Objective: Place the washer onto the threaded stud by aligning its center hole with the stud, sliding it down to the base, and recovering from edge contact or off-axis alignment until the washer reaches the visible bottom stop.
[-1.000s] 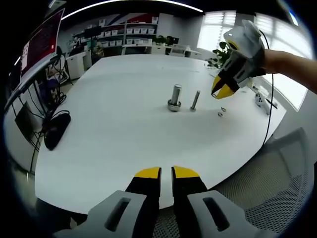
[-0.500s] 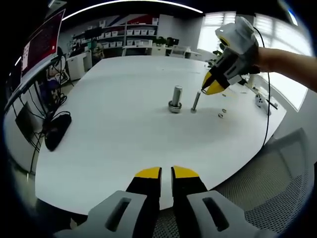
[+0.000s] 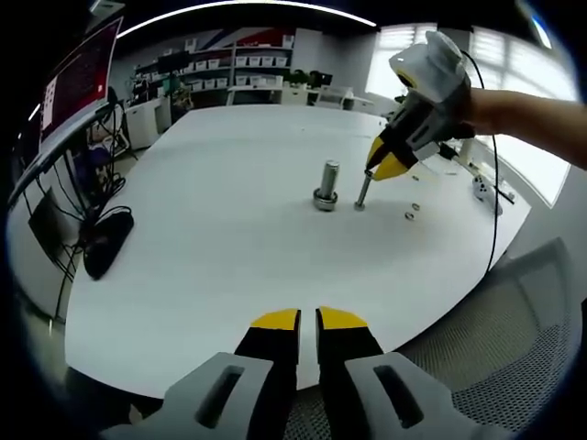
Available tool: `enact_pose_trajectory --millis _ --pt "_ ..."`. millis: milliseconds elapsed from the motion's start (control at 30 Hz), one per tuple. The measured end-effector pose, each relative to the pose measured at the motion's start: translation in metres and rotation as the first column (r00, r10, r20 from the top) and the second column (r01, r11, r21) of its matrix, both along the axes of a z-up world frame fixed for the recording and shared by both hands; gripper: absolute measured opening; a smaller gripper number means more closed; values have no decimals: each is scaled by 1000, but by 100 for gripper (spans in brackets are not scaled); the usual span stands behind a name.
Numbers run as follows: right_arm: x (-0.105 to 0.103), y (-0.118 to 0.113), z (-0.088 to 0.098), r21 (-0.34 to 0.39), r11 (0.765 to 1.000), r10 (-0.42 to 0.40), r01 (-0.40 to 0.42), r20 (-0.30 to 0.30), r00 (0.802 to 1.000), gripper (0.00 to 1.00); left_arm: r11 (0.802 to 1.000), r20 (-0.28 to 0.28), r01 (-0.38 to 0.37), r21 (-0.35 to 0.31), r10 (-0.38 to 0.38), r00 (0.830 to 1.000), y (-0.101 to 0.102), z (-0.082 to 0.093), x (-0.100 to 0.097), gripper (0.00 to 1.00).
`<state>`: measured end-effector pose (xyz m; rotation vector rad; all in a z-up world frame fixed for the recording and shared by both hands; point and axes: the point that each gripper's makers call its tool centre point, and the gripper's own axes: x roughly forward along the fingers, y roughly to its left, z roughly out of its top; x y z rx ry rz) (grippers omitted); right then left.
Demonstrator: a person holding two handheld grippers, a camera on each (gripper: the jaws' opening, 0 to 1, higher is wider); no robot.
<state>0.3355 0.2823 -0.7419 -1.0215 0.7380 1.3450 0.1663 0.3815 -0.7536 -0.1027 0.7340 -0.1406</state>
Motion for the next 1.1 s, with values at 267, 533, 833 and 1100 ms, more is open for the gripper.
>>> enact_pose_trajectory --millis 267,533,833,1100 --pt "2 0 -10 -28 1000 9 -9 -11 1000 15 1000 3 -3 -2 3 1000 0 0 1 3" --pt "2 -1 -22 -52 998 19 -20 -22 1000 15 1000 -7 -7 -1 7 1000 1 -1 0 3" --pt "3 -4 -40 -85 996 40 -42 -29 999 15 1000 -7 -8 4 8 1000 3 -1 0 1" --pt "3 -6 -47 -88 996 20 -25 -58 998 16 1000 -9 -12 6 12 1000 4 -2 -1 1"
